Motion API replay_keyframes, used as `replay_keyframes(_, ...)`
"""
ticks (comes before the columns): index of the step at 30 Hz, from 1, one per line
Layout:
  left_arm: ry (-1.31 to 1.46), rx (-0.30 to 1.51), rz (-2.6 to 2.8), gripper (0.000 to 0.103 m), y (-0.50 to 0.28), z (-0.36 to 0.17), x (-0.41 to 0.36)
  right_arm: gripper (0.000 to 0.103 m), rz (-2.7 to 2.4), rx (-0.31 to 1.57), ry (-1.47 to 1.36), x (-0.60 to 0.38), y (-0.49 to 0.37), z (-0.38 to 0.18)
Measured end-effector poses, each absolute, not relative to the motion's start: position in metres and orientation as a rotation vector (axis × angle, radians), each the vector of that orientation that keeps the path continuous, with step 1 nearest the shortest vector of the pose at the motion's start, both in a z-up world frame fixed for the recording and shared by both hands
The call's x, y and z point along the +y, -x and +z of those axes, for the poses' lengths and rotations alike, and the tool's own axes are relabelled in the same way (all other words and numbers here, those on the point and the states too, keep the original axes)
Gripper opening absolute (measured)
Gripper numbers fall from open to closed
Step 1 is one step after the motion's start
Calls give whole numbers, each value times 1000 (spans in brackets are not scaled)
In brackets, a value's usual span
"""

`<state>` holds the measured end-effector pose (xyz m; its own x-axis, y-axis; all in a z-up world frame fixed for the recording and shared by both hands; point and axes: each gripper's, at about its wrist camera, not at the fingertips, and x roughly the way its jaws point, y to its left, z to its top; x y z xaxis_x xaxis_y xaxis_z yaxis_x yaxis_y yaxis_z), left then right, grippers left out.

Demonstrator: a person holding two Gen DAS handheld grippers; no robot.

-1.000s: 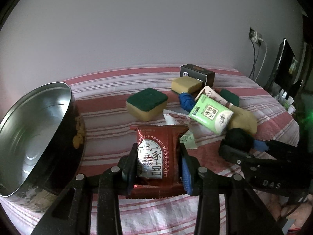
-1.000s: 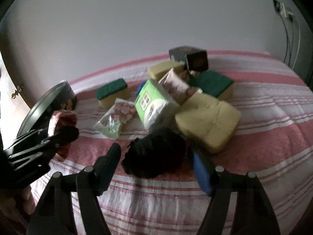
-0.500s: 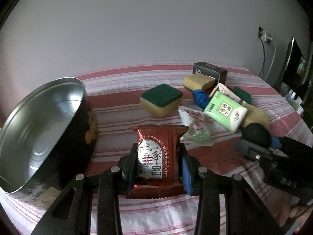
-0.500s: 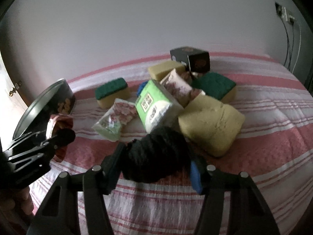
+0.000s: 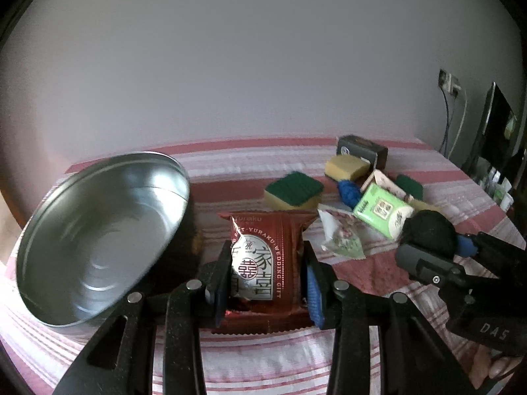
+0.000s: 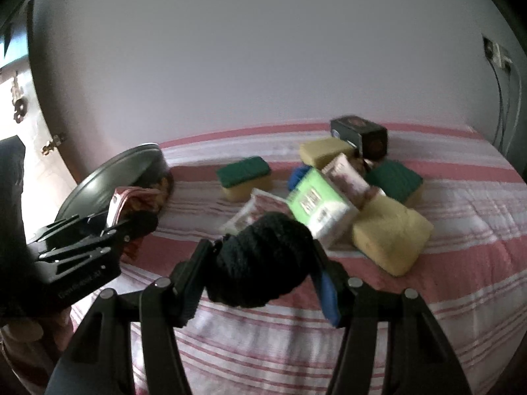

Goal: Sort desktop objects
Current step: 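Carry the red packet and black sock over the silver tin with both grippers, then open both grippers to drop the red packet and black sock into the tin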

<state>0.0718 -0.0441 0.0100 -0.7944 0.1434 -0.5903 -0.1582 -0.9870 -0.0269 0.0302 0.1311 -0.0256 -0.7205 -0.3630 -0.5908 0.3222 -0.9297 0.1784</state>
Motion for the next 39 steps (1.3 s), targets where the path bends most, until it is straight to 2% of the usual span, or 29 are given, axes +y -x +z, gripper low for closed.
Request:
replay_keyframes(10,877,-45,2996,41,-75,29,-102,60,-2528,-7,-786,75,-25,2)
replay_keyframes(19,955,-110,3221,41,-67,25,-174,59,-2407,43,-683,4,-14,20)
replay_keyframes(34,1116,-154,3366,41,-36,7,-242,59,-2385,121,-660,-83,31,15)
replay_keyframes(39,1173,-120,3392,41,-25,-2,-249,59,-2397,144,-678,-97,43,3)
